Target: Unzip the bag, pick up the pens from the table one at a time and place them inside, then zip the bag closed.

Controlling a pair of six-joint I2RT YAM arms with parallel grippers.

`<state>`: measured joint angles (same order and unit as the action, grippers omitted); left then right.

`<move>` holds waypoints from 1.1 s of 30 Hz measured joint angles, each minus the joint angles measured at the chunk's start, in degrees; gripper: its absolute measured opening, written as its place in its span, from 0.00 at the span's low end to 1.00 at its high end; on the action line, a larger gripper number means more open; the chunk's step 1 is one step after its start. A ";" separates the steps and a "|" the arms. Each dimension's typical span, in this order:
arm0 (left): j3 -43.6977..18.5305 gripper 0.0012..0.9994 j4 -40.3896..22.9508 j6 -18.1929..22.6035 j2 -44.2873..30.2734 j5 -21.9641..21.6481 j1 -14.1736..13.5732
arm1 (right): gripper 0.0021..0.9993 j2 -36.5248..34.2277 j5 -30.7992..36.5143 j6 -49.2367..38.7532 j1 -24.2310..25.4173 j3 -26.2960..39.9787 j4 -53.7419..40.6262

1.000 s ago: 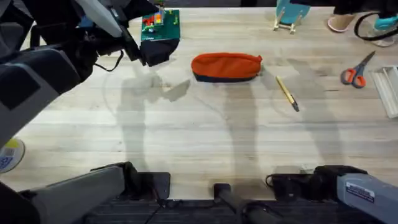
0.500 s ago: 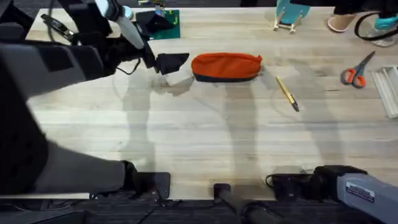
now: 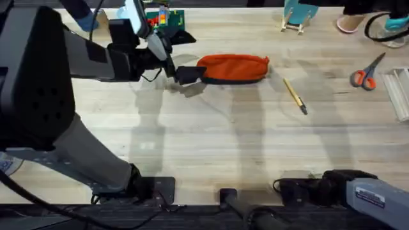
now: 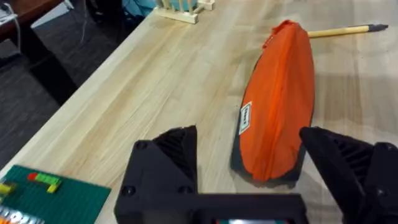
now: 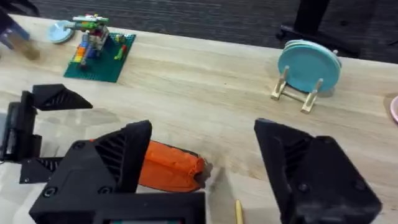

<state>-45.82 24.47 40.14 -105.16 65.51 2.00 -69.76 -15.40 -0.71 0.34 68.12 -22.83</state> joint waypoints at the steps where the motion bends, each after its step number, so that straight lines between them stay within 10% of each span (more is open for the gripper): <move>1: 0.00 0.99 0.05 0.00 0.00 -0.42 -0.54 | 1.00 0.00 0.16 0.00 0.00 0.00 -0.04; 20: -0.04 0.98 -1.29 -0.74 0.00 -8.47 -4.77 | 1.00 0.00 0.59 0.00 0.00 0.00 -0.20; 33: -0.04 0.43 -1.88 -1.24 0.00 -9.19 -5.76 | 1.00 0.00 0.59 0.00 0.00 0.00 -0.20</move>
<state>-45.87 22.59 38.90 -105.16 56.32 -3.76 -69.76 -14.81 -0.71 0.34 68.12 -23.03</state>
